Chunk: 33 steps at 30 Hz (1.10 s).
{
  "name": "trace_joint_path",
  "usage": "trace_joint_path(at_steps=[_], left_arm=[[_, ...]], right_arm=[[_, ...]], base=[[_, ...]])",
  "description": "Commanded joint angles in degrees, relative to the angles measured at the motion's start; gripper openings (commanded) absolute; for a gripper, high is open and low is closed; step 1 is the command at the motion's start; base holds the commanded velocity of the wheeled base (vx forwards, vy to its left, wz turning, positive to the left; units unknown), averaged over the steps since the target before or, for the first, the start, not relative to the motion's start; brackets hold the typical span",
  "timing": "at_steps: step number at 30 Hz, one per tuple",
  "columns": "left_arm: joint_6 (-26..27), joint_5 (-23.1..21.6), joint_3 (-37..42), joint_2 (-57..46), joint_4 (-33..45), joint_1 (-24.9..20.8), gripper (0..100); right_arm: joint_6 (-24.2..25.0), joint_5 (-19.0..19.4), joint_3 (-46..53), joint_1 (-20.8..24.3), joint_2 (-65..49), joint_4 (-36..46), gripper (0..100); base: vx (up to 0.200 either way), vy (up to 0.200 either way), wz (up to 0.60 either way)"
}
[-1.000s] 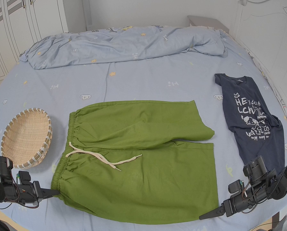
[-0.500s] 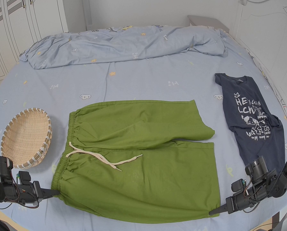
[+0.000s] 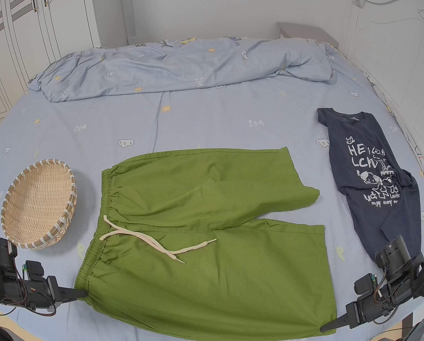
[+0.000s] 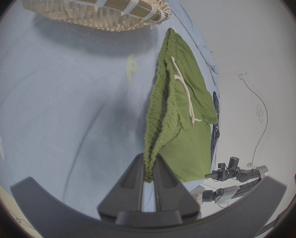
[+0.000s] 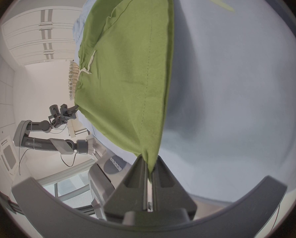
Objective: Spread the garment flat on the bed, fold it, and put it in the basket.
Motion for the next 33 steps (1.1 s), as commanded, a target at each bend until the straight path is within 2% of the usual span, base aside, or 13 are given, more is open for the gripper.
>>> trace_joint_path(at_steps=[1,2,5,9,17,21,22,24,25,28,33], left_arm=[[2.3,0.3,1.4,-2.6,3.0,3.2,0],[4.1,0.4,2.7,-2.7,3.3,3.9,0],[5.3,0.4,4.6,-4.0,3.3,4.4,0],[5.3,0.4,7.7,-7.8,3.4,4.7,0],[5.3,0.4,8.0,-14.4,8.0,4.0,0],[5.3,0.5,6.7,-15.8,7.8,3.1,0],[5.3,0.5,6.7,-15.8,7.8,3.1,0],[5.3,0.5,3.9,-15.6,8.1,3.0,0],[5.3,0.5,3.9,-15.6,8.1,3.0,0],[5.3,0.6,-1.9,-15.7,11.8,3.0,0],[5.2,0.7,-15.2,-15.6,24.2,3.0,0]], right_arm=[[0.7,-3.6,1.0,1.4,-8.6,4.0,0],[0.8,-4.5,2.5,2.2,-10.1,4.5,0],[1.2,-4.6,4.0,3.7,-12.7,4.9,0],[1.3,-4.6,6.0,4.5,-15.7,5.5,0],[1.3,-4.8,5.0,4.2,-18.2,7.2,0],[1.3,-9.6,-1.1,3.6,-18.8,9.1,0],[1.3,-9.6,-1.1,3.6,-18.8,9.1,0],[1.3,-11.9,-6.1,3.6,-18.8,10.9,0],[1.3,-11.9,-6.1,3.6,-18.8,10.9,0],[1.1,-12.1,-15.0,1.8,-18.5,15.1,0],[0.7,-12.1,-28.5,-0.9,-16.6,21.0,0]], base=[[0.000,0.000,0.00],[0.000,0.000,0.00],[0.000,0.000,0.00],[0.000,0.000,0.00],[0.000,0.000,0.00],[0.000,0.000,0.00],[0.000,0.000,0.00],[0.000,0.000,0.00],[0.000,0.000,0.00],[0.000,0.000,0.00],[0.000,0.000,0.00]])
